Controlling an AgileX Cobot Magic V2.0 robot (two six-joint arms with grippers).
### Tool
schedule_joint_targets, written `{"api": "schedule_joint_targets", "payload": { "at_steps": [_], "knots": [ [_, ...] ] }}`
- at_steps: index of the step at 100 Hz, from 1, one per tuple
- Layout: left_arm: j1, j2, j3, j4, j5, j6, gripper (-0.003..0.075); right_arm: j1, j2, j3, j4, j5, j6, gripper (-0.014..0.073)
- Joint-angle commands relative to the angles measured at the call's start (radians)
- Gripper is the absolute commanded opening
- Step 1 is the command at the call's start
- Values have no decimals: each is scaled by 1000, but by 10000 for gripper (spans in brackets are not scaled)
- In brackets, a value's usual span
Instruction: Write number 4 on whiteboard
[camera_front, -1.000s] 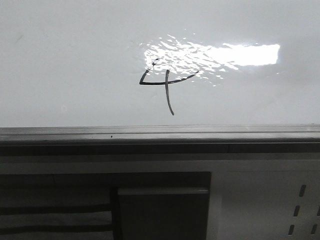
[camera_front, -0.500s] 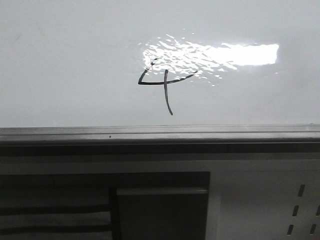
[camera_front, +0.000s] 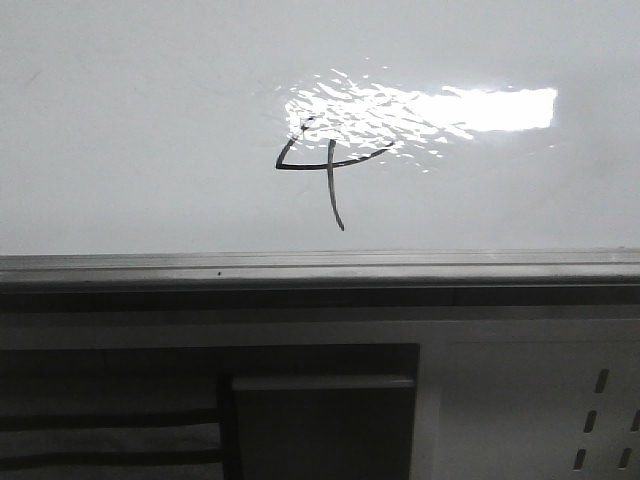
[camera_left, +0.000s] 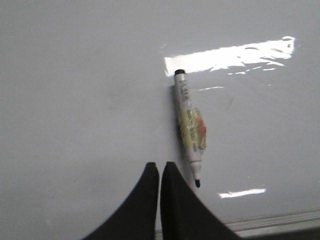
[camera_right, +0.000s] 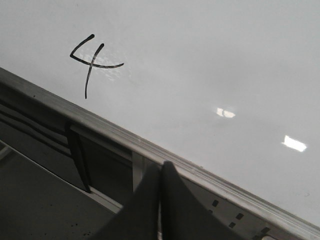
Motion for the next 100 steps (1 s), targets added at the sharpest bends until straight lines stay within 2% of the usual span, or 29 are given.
{"api": "schedule_joint_targets", "payload": {
  "at_steps": [1, 18, 22, 100],
  "knots": [
    [36, -45, 44, -27, -116, -12, -20, -4, 4, -25, -20, -68, -2, -70],
    [44, -103, 191, -59, -256, -12, -20, -4, 4, -25, -20, -68, -2, -71],
    [42, -103, 186, -59, -217, -12, -20, -4, 4, -25, -20, -68, -2, -71],
    [42, -103, 188, -59, -243, -12, -20, -4, -2, -22, -22, -71, -2, -71]
  ]
}}
